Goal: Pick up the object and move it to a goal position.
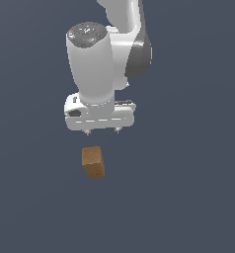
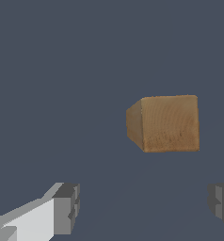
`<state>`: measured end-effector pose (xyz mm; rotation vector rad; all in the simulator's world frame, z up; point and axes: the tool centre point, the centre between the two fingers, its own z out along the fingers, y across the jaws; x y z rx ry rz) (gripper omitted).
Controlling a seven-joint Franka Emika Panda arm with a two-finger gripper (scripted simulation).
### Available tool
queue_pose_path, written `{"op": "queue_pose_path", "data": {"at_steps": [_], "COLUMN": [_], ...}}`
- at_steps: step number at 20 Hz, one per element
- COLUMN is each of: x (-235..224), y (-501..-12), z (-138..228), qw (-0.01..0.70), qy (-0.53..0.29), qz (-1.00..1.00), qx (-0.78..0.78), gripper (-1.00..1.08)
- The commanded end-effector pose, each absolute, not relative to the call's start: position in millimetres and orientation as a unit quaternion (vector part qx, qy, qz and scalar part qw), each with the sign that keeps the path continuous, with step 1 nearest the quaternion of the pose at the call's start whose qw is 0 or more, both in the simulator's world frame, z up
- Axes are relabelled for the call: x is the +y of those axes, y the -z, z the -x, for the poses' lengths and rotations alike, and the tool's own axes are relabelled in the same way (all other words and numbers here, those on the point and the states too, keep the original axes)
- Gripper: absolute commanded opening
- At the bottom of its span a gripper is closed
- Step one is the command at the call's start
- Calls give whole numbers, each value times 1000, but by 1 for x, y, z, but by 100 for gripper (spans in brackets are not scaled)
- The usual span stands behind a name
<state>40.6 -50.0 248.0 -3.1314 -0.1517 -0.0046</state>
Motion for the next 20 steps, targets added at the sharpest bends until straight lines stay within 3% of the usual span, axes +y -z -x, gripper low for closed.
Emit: {"op": "queue_pose_path", "data": {"at_steps": [1,10,20], "x": [-62,-90,-97], "y": [-235,-201,-192], "z": [-54,-82,-87], "qw": [3,1,0], "qy": [1,0,0], "qz": [999,998,998], "qx": [-53,-65,-67], "gripper": [100,100,100]}}
